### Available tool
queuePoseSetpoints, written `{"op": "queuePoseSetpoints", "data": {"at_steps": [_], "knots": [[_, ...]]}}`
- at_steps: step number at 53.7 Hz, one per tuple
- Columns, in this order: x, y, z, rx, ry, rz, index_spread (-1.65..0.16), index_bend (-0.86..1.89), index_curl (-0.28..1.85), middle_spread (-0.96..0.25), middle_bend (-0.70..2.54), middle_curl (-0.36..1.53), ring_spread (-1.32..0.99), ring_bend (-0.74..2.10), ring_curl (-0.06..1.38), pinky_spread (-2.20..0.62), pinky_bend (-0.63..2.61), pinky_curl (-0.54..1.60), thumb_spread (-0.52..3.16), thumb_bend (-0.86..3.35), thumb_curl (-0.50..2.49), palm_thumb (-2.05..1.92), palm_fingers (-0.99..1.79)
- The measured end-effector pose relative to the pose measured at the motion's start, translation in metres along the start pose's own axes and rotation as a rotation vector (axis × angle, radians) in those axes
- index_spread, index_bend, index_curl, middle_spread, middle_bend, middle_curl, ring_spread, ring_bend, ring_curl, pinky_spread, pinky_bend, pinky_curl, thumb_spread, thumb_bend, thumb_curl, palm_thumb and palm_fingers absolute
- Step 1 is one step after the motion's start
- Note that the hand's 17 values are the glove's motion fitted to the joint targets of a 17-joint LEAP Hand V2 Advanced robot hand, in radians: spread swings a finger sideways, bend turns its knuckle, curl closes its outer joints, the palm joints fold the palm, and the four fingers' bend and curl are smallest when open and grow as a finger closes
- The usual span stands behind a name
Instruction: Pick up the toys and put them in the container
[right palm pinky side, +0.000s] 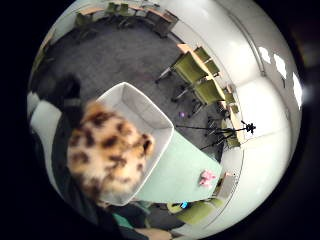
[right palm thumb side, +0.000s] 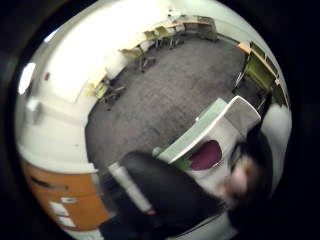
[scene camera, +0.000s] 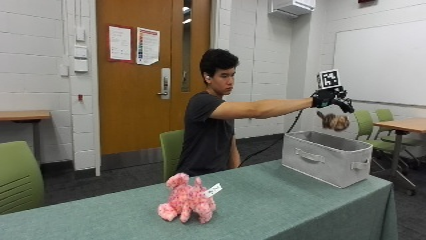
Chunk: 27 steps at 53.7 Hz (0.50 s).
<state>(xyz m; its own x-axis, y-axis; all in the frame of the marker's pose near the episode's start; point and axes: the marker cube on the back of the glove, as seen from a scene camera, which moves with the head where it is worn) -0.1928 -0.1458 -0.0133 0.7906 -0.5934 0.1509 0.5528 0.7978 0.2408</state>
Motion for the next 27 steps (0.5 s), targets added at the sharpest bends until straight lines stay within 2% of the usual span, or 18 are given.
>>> {"op": "queuePoseSetpoints", "data": {"at_steps": [1, 3, 4, 5, 7, 9, 11, 17, 27], "knots": [[0.003, 0.001, 0.002, -0.025, 0.018, 0.008, -0.14, 1.14, 0.69, -0.2, 1.31, 0.63, -0.29, 1.43, 0.53, -0.42, 0.71, 0.4, 1.13, -0.11, 0.11, -0.17, 1.23], [0.014, 0.003, 0.007, -0.08, 0.092, 0.066, -0.15, 1.05, 0.66, -0.21, 1.22, 0.6, -0.3, 1.36, 0.5, -0.38, 0.7, 0.4, 1.05, -0.14, 0.1, -0.22, 1.01], [0.02, 0.004, 0.009, -0.097, 0.126, 0.092, -0.16, 1.0, 0.65, -0.2, 1.12, 0.57, -0.3, 1.37, 0.5, -0.37, 0.67, 0.39, 1.03, -0.15, 0.1, -0.23, 0.81], [0.025, 0.005, 0.01, -0.103, 0.146, 0.107, -0.18, 0.96, 0.66, -0.19, 0.99, 0.54, -0.3, 1.3, 0.49, -0.34, 0.7, 0.42, 0.99, -0.16, 0.1, -0.25, 0.45], [0.028, 0.006, 0.008, -0.09, 0.14, 0.128, -0.2, 0.93, 0.7, -0.18, 0.92, 0.54, -0.3, 1.22, 0.51, -0.3, 0.79, 0.48, 0.95, -0.16, 0.09, -0.25, 0.21], [0.029, 0.006, 0.005, -0.074, 0.114, 0.155, -0.22, 0.82, 0.65, -0.17, 0.84, 0.5, -0.3, 1.04, 0.45, -0.26, 0.86, 0.49, 0.92, -0.17, 0.09, -0.27, -0.11], [0.026, 0.007, 0.004, -0.071, 0.114, 0.162, -0.23, 0.7, 0.59, -0.16, 0.78, 0.47, -0.3, 0.91, 0.39, -0.24, 0.91, 0.47, 0.89, -0.18, 0.08, -0.27, -0.17], [-0.031, -0.002, 0.007, -0.077, 0.148, 0.222, -0.27, 0.56, 0.47, -0.15, 0.66, 0.42, -0.32, 0.75, 0.28, -0.17, 0.89, 0.41, 0.84, -0.18, 0.07, -0.27, -0.08], [0.04, 0.047, -0.018, -0.068, 0.139, 0.287, -0.29, 0.49, 0.45, -0.15, 0.58, 0.4, -0.34, 0.71, 0.25, -0.13, 0.82, 0.38, 0.81, -0.17, 0.05, -0.27, -0.01]]}}
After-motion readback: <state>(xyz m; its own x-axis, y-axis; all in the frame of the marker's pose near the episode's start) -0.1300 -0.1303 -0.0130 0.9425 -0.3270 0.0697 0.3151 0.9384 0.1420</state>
